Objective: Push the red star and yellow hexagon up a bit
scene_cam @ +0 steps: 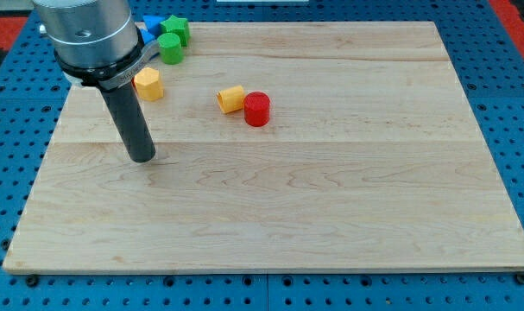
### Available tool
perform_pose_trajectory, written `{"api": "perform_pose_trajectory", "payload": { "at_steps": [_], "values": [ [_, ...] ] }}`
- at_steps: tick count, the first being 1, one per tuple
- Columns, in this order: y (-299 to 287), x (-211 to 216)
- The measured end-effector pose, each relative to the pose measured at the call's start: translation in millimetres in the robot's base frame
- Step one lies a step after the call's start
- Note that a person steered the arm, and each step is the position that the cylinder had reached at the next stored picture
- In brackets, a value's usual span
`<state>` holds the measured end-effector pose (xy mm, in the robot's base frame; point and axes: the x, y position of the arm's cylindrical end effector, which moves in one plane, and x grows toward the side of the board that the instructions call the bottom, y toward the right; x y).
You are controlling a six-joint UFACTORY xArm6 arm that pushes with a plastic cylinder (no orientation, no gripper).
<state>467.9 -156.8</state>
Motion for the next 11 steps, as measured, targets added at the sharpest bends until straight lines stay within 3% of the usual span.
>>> {"api": "perform_pose_trajectory", "payload": {
  "at_steps": [1,2,4,5,7,9,11],
  "values": [
    [-0.2,0.0],
    [-60.3,-16.4],
    [-138.9,-91.3],
    [-144.4,-128.3],
    [-75.7,-116.9],
    [-69.5,-116.9],
    [29.5,-138.8]
  ]
}}
